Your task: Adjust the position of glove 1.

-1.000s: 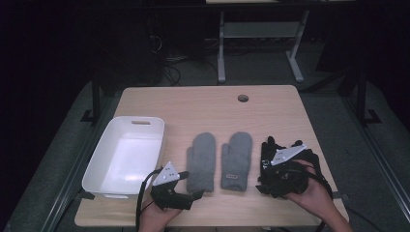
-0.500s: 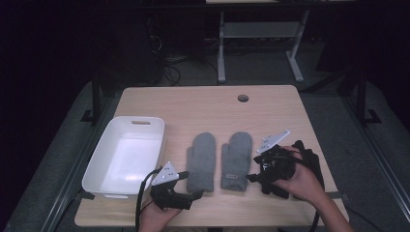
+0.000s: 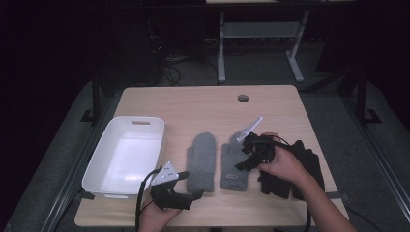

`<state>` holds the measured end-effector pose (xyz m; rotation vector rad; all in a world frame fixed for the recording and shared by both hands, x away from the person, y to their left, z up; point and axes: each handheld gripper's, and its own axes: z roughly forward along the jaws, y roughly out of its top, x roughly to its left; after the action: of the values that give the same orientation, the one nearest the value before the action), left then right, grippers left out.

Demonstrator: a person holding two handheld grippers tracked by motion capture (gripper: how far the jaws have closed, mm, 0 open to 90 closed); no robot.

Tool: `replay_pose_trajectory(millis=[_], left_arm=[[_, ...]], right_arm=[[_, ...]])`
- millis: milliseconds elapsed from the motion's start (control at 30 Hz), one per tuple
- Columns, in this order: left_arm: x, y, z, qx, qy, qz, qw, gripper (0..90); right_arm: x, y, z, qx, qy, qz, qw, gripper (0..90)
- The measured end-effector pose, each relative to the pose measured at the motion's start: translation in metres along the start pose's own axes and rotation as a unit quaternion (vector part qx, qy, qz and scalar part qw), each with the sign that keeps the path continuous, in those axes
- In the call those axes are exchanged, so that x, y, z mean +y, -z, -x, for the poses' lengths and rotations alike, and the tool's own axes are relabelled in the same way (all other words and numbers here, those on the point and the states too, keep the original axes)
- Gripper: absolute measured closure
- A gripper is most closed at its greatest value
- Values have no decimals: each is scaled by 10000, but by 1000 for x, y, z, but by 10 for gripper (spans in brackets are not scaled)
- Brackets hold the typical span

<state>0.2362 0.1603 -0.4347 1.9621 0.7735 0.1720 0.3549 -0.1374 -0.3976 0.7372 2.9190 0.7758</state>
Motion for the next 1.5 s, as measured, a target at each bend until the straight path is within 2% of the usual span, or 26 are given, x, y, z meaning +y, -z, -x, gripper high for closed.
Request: replay_pose_trajectory(millis=[67,233,300,367,433,600,700,833,1033,1133,1167,1233,1367,1500], left_arm=[[0,0,1,5,-13,-7,10000,163],[0,0,1,15,0,-17,10000,164],[0,0,1,11,-25,-30,10000,164],[0,-1,2,9,-35,-22,10000,164],[1,0,3,-26,-45,-11,10000,164],[1,-2,2,-61,-50,11,10000,163],[1,-1,4,7,-65,11,10000,164],[1,1,5,87,-59,35,9999,164],[2,0,3,258,-12,-43,9997,164],[1,1,2,176,103,11,9998,166],[1,2,2,166,93,25,9998,166],[1,3,2,209,97,53,9997,166],[2,7,2,232,86,148,9996,166],[3,11,5,446,-6,307,9985,167]], right_arm=[[5,-6,5,29,30,-63,10000,294],[12,-25,12,-31,89,-443,9990,319],[12,-34,16,-43,37,-610,9981,364],[12,-43,21,71,-183,-866,9960,398],[10,-46,22,122,-251,-836,9961,427],[8,-48,14,-212,-36,-1008,9947,495],[11,-49,10,-293,-79,-1096,9935,578],[12,-49,8,-345,-33,-1106,9933,711],[13,-46,8,-347,-131,-1093,9933,809],[13,-42,11,-244,-252,-1033,9940,823],[13,-39,13,-143,-382,-990,9943,827],[12,-34,15,-33,-485,-883,9949,830],[11,-19,13,-3,-530,-698,9962,832],[17,-1,6,1,-425,-474,9980,832]])
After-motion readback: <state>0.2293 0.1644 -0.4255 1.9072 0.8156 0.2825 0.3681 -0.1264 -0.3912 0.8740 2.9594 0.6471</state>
